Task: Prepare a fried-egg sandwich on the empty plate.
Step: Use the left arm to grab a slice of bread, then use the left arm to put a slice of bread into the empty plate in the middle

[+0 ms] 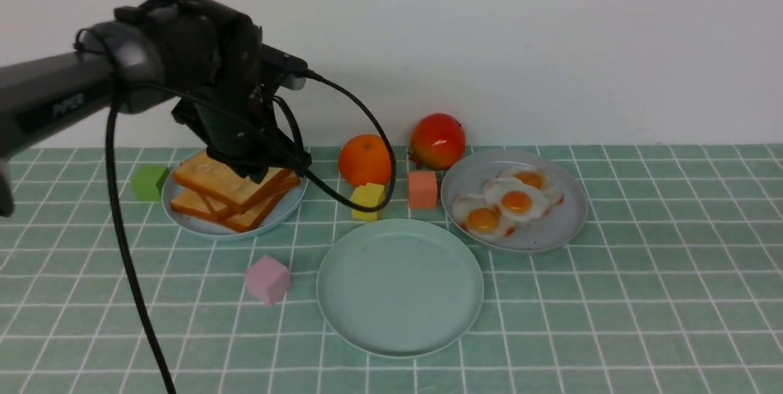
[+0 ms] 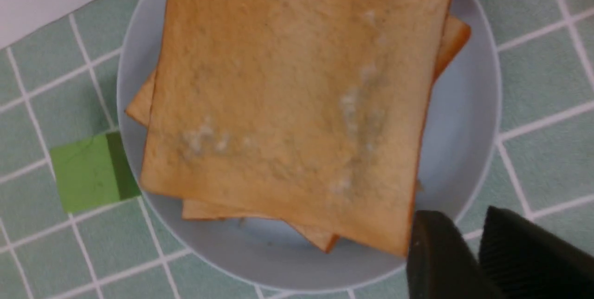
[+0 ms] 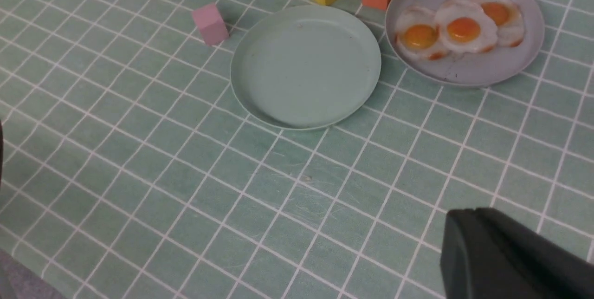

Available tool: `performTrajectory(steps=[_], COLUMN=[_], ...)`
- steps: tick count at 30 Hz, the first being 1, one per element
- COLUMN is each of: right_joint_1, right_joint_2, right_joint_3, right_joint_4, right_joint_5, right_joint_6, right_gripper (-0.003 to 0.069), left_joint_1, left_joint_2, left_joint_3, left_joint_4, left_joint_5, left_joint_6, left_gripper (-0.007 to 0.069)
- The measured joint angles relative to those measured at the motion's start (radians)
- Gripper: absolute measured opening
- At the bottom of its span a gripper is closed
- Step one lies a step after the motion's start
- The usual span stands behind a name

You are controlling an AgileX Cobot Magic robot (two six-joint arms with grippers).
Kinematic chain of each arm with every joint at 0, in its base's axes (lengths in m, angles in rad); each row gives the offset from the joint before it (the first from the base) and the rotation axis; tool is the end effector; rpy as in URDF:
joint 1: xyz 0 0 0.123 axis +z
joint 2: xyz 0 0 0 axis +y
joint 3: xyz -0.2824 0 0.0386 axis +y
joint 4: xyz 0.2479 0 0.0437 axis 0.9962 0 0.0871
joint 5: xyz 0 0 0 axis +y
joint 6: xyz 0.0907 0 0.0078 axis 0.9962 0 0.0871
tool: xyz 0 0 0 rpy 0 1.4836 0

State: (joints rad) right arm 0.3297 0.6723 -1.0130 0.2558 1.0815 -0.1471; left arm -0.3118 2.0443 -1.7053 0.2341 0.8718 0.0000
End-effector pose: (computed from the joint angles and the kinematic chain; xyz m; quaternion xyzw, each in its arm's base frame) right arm 0.0816 0.0494 0.4000 -0.2062 0.8651 0.1670 0.4256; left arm 0.4344 -0.1230 0.2352 0.2032 0.9484 0.0684 0.2337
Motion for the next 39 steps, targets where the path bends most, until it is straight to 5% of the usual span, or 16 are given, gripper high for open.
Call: performTrajectory(steps=[7, 14, 19, 24, 32, 39], right_joint_1=[0.000, 0.000, 0.000, 0.000, 0.000, 0.001], right_joint_2=[0.000, 0.000, 0.000, 0.000, 0.000, 0.000], right_joint_3=[0.000, 0.000, 0.000, 0.000, 0.000, 0.000], right_joint_4=[-0.009, -0.004, 0.012, 0.018, 0.026, 0.031], right_joint_5=[-0.024, -0.038, -0.038, -0.038, -0.039, -0.039], right_joint_6=[-0.001, -0.001, -0.001, -0.001, -0.001, -0.001], right_gripper=[0.0011, 0.0014, 0.0016, 0.0021, 0.0026, 0.0032], left_joint_1=[0.003, 0.003, 0.003, 0.003, 0.003, -0.016], left_joint_2=[0.054, 0.119, 0.133, 0.144, 0.093, -0.086], left_joint_3=[-0.004, -0.009, -0.011, -0.017, -0.012, -0.009], left_joint_4=[0.090, 0.129, 0.146, 0.155, 0.135, 0.116], left_joint_5=[-0.057, -0.097, -0.102, -0.101, -0.093, -0.051], left_joint_6=[0.000, -0.012, -0.037, -0.069, -0.075, -0.081], left_gripper=[0.0400, 0.0441, 0.0393, 0.0251, 0.0223, 0.0125])
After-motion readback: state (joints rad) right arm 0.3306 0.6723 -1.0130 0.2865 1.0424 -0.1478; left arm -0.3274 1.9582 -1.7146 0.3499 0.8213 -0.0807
